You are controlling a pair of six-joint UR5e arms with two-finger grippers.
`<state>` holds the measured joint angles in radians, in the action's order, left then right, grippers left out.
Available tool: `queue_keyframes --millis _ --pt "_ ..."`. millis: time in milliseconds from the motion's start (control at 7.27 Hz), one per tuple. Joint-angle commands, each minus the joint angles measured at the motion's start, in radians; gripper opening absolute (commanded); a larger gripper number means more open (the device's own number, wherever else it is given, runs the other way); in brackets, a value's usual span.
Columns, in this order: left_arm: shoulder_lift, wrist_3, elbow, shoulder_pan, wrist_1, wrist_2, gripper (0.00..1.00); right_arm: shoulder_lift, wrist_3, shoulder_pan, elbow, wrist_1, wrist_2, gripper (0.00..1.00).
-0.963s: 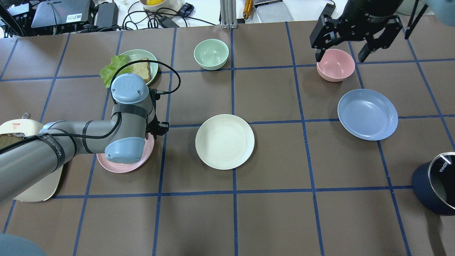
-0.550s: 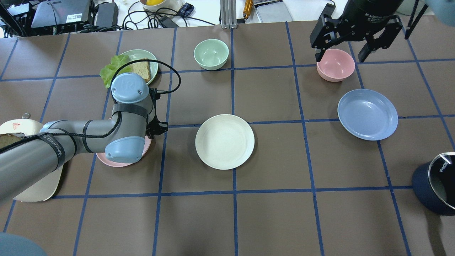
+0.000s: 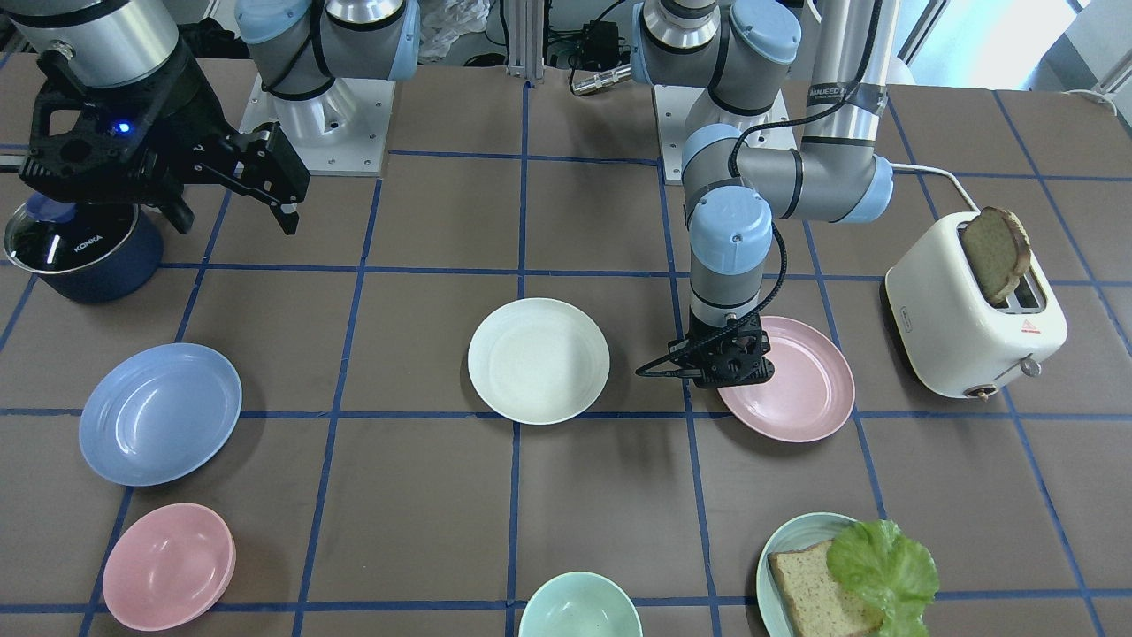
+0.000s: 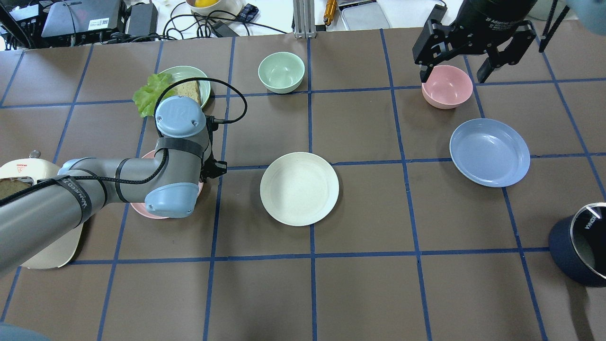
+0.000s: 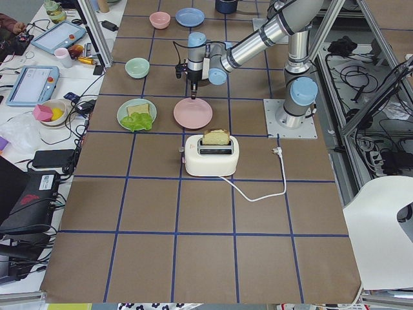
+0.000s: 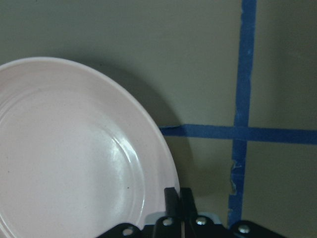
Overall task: Stack three plates with pink and blue
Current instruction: 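Lift the pink plate and carry it over the cream-white plate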
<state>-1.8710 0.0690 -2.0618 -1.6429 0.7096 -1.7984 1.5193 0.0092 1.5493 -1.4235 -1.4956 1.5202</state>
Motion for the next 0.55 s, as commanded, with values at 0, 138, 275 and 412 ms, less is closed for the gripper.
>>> queue_keyframes --millis 0,138,275,412 --pt "-0.007 -0.002 0.060 -0.095 0.048 -0.103 0.02 -0.001 0.000 0.000 0.000 0.000 0.000 1.00" --pt "-0.007 0.000 0.095 -0.129 0.085 -0.110 0.02 0.001 0.000 0.000 0.000 0.000 0.000 1.00" --pt "-0.008 0.000 0.130 -0.155 0.121 -0.110 0.02 -0.001 0.000 0.000 0.000 0.000 0.000 1.00" --pt "-0.008 0.000 0.171 -0.191 0.152 -0.110 0.02 0.001 0.000 0.000 0.000 0.000 0.000 1.00"
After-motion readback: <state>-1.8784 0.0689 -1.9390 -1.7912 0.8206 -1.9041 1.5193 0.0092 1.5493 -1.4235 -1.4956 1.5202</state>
